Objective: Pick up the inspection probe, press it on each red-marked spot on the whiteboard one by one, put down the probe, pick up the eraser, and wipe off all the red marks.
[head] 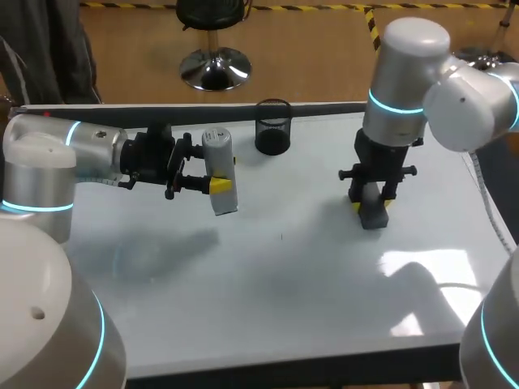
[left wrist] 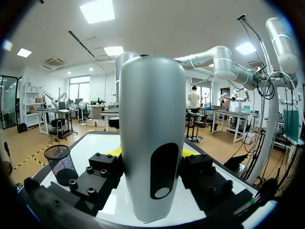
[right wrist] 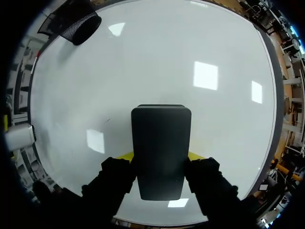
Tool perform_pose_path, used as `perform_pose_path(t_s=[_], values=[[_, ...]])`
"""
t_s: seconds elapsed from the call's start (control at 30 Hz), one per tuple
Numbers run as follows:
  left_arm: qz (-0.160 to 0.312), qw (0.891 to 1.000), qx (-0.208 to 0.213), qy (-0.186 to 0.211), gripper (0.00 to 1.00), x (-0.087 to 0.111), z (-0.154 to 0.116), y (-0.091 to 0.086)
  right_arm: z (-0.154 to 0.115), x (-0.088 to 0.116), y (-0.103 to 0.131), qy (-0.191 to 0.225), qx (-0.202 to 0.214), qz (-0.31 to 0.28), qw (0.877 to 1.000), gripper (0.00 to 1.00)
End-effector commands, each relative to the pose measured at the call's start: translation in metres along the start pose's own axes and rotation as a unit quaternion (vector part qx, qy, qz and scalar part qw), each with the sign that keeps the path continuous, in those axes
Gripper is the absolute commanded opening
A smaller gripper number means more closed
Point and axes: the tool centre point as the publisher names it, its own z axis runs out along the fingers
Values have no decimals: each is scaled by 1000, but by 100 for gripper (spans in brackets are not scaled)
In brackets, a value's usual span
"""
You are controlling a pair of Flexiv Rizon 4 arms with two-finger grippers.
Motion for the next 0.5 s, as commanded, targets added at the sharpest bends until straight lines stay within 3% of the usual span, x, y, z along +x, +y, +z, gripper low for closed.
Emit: perform_pose_path(t_s=[0.03, 0.5], values=[[1, 1000, 1, -2, 0, 1, 0, -1, -14, -6, -10, -3, -9, 2, 1000, 0], [1, 1000, 1, -2, 0, 1, 0, -1, -33, -21, -19, -21, -21, 7, 1000, 0]])
